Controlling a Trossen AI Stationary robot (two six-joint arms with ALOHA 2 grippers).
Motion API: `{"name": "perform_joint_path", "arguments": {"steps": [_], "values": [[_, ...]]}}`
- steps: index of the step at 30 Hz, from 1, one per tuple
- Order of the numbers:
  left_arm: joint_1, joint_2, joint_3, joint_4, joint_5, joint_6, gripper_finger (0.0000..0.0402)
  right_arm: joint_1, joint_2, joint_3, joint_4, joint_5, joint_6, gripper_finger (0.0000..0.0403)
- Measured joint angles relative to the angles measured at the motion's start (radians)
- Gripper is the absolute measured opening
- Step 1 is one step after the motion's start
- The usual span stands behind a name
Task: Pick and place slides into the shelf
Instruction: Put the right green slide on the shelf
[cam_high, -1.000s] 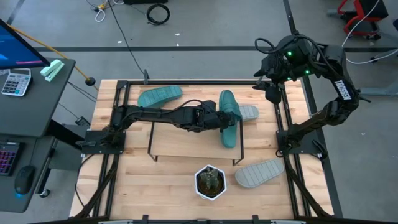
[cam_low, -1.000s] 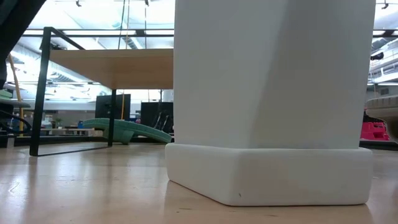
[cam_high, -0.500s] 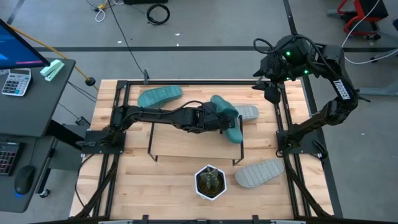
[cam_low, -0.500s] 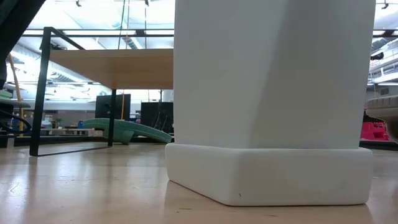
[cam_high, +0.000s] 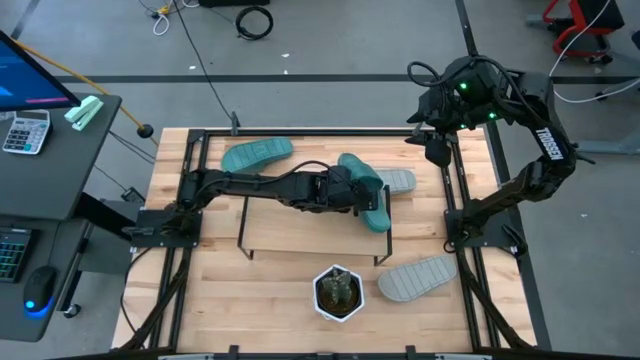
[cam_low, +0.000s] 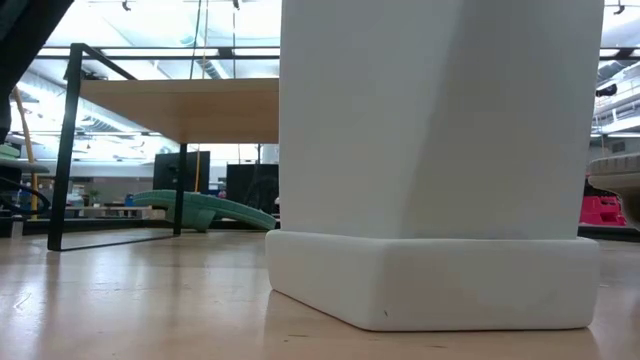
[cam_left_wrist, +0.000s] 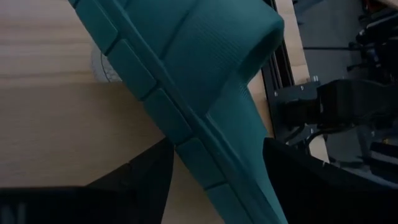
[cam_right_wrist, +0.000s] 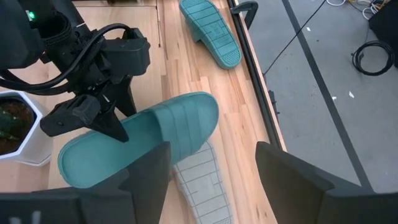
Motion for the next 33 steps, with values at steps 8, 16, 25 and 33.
{"name": "perform_joint_path", "arguments": {"steps": [8,16,25,33], "values": [[0.001,0.000,0.000,-0.027,0.081,0.045,0.0248,0.000,0.000,0.000,0.000,0.000,0.000,0.0242],[0.000,0.000,0.000,-0.019,0.190,0.108,0.0251,0.000,0.000,0.000,0.000,0.000,0.000,0.0242],[0.001,0.000,0.000,0.033,0.327,0.170,0.0248,0.000,0.000,0.000,0.000,0.000,0.000,0.0242],[0.016,0.000,0.000,0.025,0.414,0.209,0.0253,0.000,0.000,0.000,0.000,0.000,0.000,0.0242]]}}
